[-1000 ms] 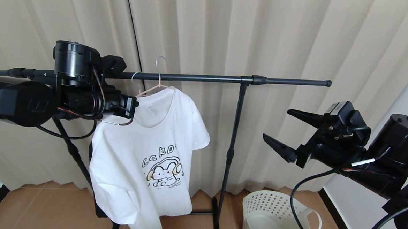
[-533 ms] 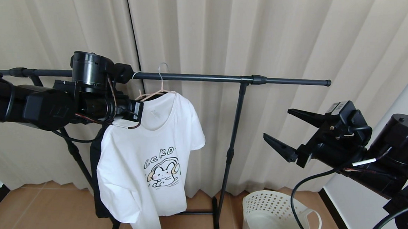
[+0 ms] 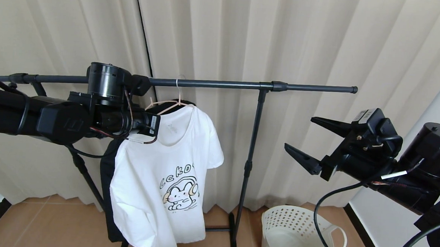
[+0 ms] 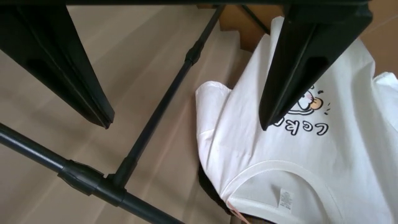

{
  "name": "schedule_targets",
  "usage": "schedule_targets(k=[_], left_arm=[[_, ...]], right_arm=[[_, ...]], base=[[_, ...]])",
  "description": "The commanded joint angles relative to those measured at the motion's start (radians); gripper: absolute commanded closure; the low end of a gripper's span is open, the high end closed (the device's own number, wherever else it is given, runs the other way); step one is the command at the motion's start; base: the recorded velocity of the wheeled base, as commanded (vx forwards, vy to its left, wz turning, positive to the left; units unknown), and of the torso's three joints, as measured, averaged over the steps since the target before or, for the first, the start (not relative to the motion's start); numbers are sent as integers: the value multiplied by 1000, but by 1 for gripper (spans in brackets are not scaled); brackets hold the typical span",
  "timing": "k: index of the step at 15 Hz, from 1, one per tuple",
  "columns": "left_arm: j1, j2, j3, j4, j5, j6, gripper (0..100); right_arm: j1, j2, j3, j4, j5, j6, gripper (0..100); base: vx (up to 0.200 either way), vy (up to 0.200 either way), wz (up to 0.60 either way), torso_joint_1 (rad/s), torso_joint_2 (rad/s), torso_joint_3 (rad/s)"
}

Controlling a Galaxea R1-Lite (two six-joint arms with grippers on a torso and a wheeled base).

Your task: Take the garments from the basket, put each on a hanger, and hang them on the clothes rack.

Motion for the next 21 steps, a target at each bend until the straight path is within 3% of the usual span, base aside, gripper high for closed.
schedule_targets(k=[1,12,13,21], left_arm=[[-5,4,1,2,2,-2,100],[-8,27,8,-1,1,0,100],[-8,27,9,-1,1,0,0],[-31,-48,60,3,-2,6,0]], right_arm=[[1,-3,0,0,0,-2,0],[-2,2,-5,0,0,-2,0],[-2,4,-8,0,0,-2,0],[-4,-6,-5,-2,0,0,0]], base=[[0,0,0,0,0,0],[0,0,0,0,0,0],[0,0,0,0,0,0],[0,0,0,0,0,0]])
